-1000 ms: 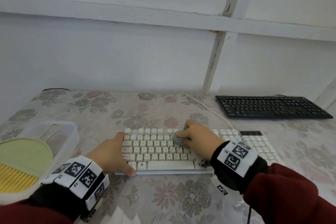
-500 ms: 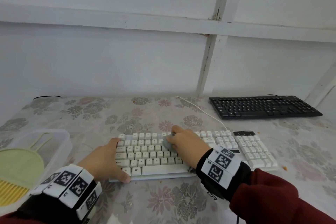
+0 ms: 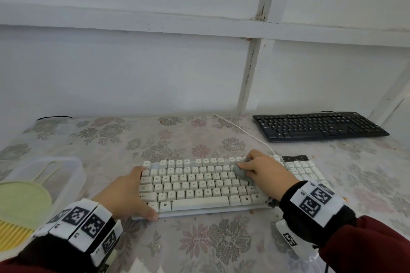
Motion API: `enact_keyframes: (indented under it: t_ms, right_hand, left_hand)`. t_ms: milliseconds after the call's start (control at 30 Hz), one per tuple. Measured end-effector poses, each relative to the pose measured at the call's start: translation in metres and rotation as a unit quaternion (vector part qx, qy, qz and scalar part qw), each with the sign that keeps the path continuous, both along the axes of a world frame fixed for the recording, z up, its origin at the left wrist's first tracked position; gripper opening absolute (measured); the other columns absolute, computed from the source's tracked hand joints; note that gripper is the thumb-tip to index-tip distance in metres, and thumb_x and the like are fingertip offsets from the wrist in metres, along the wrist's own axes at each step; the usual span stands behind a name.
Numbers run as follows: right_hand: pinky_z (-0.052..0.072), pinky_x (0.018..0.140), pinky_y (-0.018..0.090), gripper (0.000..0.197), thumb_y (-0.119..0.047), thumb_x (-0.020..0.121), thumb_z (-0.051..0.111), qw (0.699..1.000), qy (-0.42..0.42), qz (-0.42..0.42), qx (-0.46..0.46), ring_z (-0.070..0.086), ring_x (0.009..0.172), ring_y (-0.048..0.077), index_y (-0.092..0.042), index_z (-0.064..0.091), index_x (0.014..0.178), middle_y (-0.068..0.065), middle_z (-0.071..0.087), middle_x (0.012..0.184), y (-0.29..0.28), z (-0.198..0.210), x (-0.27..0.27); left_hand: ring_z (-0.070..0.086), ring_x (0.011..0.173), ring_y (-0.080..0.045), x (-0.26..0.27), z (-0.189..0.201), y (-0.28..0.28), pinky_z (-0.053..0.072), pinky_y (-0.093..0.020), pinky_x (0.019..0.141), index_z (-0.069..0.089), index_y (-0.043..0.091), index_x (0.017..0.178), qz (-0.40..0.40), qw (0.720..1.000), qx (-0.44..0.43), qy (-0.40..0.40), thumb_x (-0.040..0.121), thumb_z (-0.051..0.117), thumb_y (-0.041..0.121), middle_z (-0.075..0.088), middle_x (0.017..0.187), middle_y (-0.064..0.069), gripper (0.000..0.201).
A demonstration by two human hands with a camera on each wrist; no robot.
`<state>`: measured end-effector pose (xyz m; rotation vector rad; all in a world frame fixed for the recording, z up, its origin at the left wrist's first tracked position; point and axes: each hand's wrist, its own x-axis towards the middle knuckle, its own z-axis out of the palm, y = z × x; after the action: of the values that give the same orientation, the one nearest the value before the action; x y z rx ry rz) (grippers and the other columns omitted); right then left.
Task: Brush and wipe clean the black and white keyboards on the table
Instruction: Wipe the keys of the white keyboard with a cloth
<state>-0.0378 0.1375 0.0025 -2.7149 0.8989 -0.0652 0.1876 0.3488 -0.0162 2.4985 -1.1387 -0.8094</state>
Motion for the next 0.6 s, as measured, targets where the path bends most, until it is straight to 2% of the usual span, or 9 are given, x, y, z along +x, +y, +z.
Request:
enact_keyframes:
  t_ms: [67,133,233,300,367,433,500,600]
  right_hand:
    - [0.034,0.071,0.016,0.031,-0.017,0.097,0.045,1.0,0.017,0.003,-0.005,0.054,0.097,0.021,-0.009,0.061,0.122,0.009,0.053,0.112,-0.004,0.0,-0.002]
    - [0.032,0.076,0.02,0.034,-0.014,0.097,0.043,1.0,0.026,0.001,-0.013,0.051,0.104,0.022,-0.017,0.06,0.127,0.008,0.051,0.122,-0.006,0.001,-0.002]
    - [0.031,0.072,0.013,0.03,-0.019,0.097,0.044,0.999,0.033,-0.009,-0.018,0.048,0.095,0.014,-0.015,0.066,0.117,0.004,0.051,0.115,-0.01,0.004,-0.008]
    - [0.031,0.073,0.013,0.028,-0.025,0.097,0.045,0.998,0.042,-0.03,-0.026,0.052,0.097,0.015,-0.016,0.069,0.11,0.003,0.052,0.11,-0.014,0.008,-0.016]
    - [0.033,0.072,0.014,0.028,-0.024,0.097,0.046,0.997,0.064,-0.035,-0.033,0.053,0.099,0.016,-0.016,0.07,0.108,0.003,0.053,0.111,-0.019,0.011,-0.02]
    - [0.037,0.072,0.016,0.028,-0.021,0.096,0.046,0.996,0.072,-0.042,-0.038,0.055,0.095,0.017,-0.012,0.07,0.106,0.003,0.052,0.108,-0.022,0.014,-0.017]
    - [0.036,0.067,0.013,0.029,-0.021,0.096,0.046,0.997,0.051,-0.043,-0.041,0.054,0.089,0.015,-0.007,0.07,0.104,0.003,0.052,0.106,-0.019,0.019,-0.008]
    - [0.033,0.076,0.014,0.032,-0.026,0.098,0.044,1.0,0.021,0.001,-0.02,0.053,0.094,0.014,-0.007,0.069,0.104,0.001,0.052,0.107,-0.001,0.025,0.014]
  left_hand:
    - [0.055,0.102,-0.01,0.001,-0.001,0.0,0.048,-0.024,0.09,0.018,0.025,0.142,-0.001,1.0,0.001,0.001,0.048,0.086,0.044,0.055,0.118,0.008,0.118]
    - [0.055,0.102,-0.01,0.001,-0.001,0.0,0.048,-0.025,0.09,0.018,0.025,0.141,-0.003,1.0,0.002,0.0,0.047,0.086,0.045,0.055,0.117,0.009,0.118]
    - [0.054,0.102,-0.01,0.002,-0.002,0.001,0.048,-0.026,0.091,0.019,0.026,0.14,-0.004,1.0,0.003,-0.005,0.046,0.085,0.047,0.055,0.116,0.009,0.118]
    - [0.054,0.102,-0.01,0.002,-0.002,0.001,0.048,-0.026,0.091,0.019,0.026,0.14,-0.004,1.0,0.004,-0.007,0.047,0.085,0.047,0.055,0.117,0.009,0.117]
    - [0.054,0.103,-0.01,0.003,-0.002,0.0,0.047,-0.026,0.091,0.019,0.026,0.14,-0.005,1.0,0.005,-0.01,0.046,0.085,0.048,0.055,0.117,0.009,0.117]
    - [0.054,0.103,-0.01,0.002,-0.002,-0.001,0.047,-0.026,0.091,0.019,0.026,0.14,-0.005,1.0,0.009,-0.007,0.046,0.086,0.047,0.054,0.116,0.009,0.117]
    - [0.054,0.103,-0.01,0.002,-0.001,-0.001,0.048,-0.027,0.092,0.019,0.026,0.14,-0.002,1.0,0.01,-0.006,0.044,0.085,0.048,0.054,0.116,0.009,0.119]
    - [0.054,0.1,-0.009,0.001,0.0,-0.001,0.048,-0.024,0.089,0.018,0.026,0.141,-0.004,1.0,0.009,-0.009,0.046,0.086,0.046,0.054,0.114,0.01,0.118]
